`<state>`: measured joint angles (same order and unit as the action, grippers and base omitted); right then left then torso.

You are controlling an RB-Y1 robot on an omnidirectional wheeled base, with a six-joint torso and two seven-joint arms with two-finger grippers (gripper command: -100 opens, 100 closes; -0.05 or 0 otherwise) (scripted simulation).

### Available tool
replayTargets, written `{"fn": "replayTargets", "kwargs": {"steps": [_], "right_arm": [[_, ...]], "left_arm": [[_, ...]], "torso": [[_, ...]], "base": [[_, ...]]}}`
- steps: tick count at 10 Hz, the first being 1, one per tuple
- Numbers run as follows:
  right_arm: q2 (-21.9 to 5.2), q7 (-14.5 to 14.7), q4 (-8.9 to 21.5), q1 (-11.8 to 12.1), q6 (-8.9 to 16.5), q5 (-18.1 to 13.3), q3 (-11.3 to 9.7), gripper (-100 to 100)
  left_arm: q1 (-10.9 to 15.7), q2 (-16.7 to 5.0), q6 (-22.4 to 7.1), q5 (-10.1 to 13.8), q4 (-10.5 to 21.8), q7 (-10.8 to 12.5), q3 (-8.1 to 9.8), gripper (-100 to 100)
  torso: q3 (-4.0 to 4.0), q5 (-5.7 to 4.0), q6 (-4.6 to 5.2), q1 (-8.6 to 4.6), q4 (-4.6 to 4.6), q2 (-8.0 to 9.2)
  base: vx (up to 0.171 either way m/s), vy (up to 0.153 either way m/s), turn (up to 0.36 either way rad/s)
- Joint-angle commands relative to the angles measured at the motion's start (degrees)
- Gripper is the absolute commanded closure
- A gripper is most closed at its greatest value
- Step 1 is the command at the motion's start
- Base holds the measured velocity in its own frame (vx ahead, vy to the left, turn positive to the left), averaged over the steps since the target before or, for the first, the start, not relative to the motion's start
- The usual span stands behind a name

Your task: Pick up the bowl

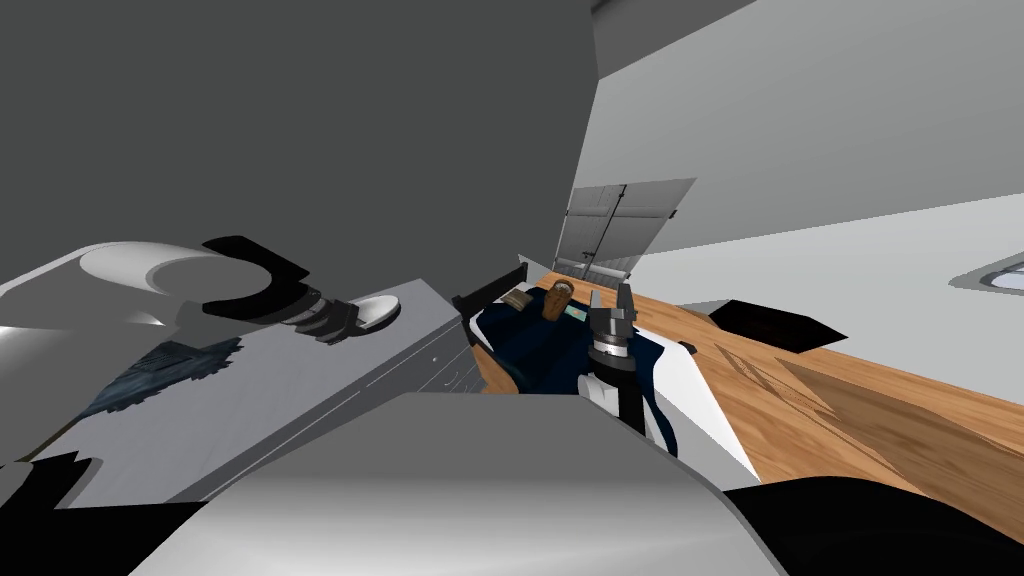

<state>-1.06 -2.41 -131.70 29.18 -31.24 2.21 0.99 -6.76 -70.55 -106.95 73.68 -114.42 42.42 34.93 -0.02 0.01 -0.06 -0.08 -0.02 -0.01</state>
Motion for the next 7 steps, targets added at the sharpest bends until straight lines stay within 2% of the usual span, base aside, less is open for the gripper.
{"fn": "replayTargets", "kwargs": {"steps": [1, 2, 3, 4, 5, 6, 7], "right_arm": [[0.0, 0.0, 0.0, 0.0, 0.0, 0.0, 0.0, 0], [0.0, 0.0, 0.0, 0.0, 0.0, 0.0, 0.0, 0], [0.0, 0.0, 0.0, 0.0, 0.0, 0.0, 0.0, 0], [0.0, 0.0, 0.0, 0.0, 0.0, 0.0, 0.0, 0], [0.0, 0.0, 0.0, 0.0, 0.0, 0.0, 0.0, 0], [0.0, 0.0, 0.0, 0.0, 0.0, 0.0, 0.0, 0], [0.0, 0.0, 0.0, 0.0, 0.0, 0.0, 0.0, 0]], "left_arm": [[0.0, 0.0, 0.0, 0.0, 0.0, 0.0, 0.0, 100], [-0.01, 0.0, -0.01, 0.0, 0.0, -0.01, -0.01, 100], [-0.01, 0.01, -0.01, 0.0, -0.01, -0.01, -0.02, 0], [0.77, -1.19, -1.72, 1.92, -0.97, 1.46, 1.06, 100], [0.95, -1.59, -2.42, 2.67, -1.42, 2.0, 1.61, 100], [0.89, -1.29, -1.8, 2.15, -1.3, 1.76, 1.05, 100], [0.93, -1.36, -2.04, 2.27, -1.38, 1.95, 1.15, 0]], "torso": [[0.0, 0.0, 0.0, 0.0, 0.0, 0.0], [0.0, -0.01, 0.0, 0.0, 0.01, 0.0], [0.01, -0.02, 0.0, -0.01, 0.01, 0.01], [0.01, -0.02, 0.0, -0.02, 0.01, 0.01], [0.03, -0.07, -0.02, -0.04, 0.04, 0.01], [0.03, -0.07, -0.03, -0.03, 0.04, 0.01], [0.02, -0.04, -0.01, -0.02, 0.03, 0.01]], "base": [[0.0, 0.0, 0.0], [0.0, 0.0, 0.0], [0.0, 0.0, 0.0], [0.009, 0.007, 0.047], [0.018, 0.018, 0.042], [0.009, 0.009, 0.006], [0.0, 0.0, 0.0]]}}
